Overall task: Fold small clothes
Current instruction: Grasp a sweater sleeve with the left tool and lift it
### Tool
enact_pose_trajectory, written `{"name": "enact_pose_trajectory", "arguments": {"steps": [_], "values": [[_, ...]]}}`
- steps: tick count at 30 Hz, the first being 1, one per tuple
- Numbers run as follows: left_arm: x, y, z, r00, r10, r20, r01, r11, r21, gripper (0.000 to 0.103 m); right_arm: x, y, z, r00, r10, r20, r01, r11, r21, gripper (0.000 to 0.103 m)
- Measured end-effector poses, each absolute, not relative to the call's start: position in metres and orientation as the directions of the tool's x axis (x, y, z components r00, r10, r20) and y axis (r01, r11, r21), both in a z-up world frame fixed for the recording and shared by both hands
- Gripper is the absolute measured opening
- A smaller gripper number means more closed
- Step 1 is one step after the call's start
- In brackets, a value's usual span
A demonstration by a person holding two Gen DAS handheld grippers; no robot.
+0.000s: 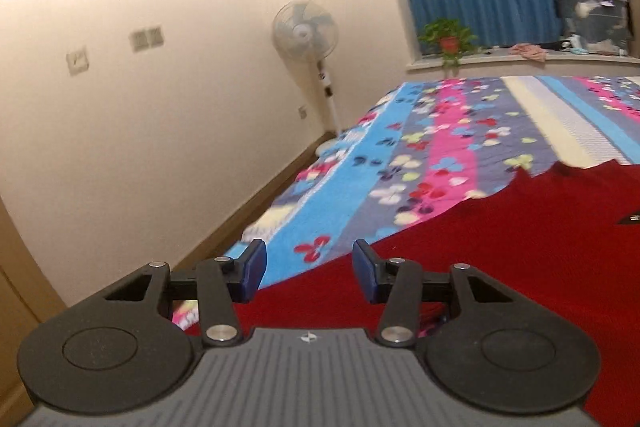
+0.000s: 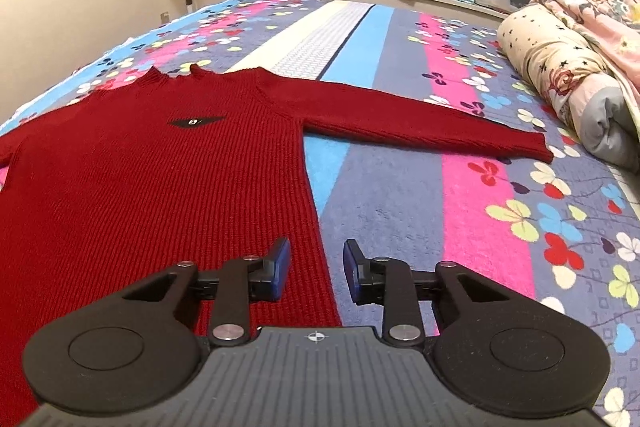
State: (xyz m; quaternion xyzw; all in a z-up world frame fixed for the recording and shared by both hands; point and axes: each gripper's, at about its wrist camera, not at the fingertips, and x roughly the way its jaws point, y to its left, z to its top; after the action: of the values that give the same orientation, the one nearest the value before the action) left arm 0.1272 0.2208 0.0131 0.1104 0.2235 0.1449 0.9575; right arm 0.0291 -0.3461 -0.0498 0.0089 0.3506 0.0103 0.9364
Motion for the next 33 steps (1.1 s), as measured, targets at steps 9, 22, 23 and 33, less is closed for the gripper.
{"name": "enact_pose_trajectory", "arguments": {"steps": [9, 22, 23, 33], "values": [[0.165, 0.262, -0.031, 0.696, 0.366, -0.617, -0.318, 0.929, 0.191, 0.040, 0.050, -0.337, -0.085, 0.559, 0.126, -0.819, -0.129, 0.990, 0.065, 0.038], [0.172, 0.310, -0.045, 0.642, 0.355, -0.680, -0.440, 0.897, 0.052, 0.042, 0.059, -0.328, -0.098, 0.504, 0.089, -0.859, -0.163, 0.987, 0.007, 0.041], [0.172, 0.311, -0.045, 0.639, 0.357, -0.682, -0.444, 0.894, 0.052, 0.042, 0.059, -0.328, -0.098, 0.503, 0.089, -0.860, -0.162, 0.987, 0.007, 0.041], [0.167, 0.331, -0.047, 0.645, 0.334, -0.688, -0.504, 0.862, -0.054, 0.042, 0.064, -0.337, -0.095, 0.524, 0.069, -0.849, -0.105, 0.994, 0.017, 0.042]]}}
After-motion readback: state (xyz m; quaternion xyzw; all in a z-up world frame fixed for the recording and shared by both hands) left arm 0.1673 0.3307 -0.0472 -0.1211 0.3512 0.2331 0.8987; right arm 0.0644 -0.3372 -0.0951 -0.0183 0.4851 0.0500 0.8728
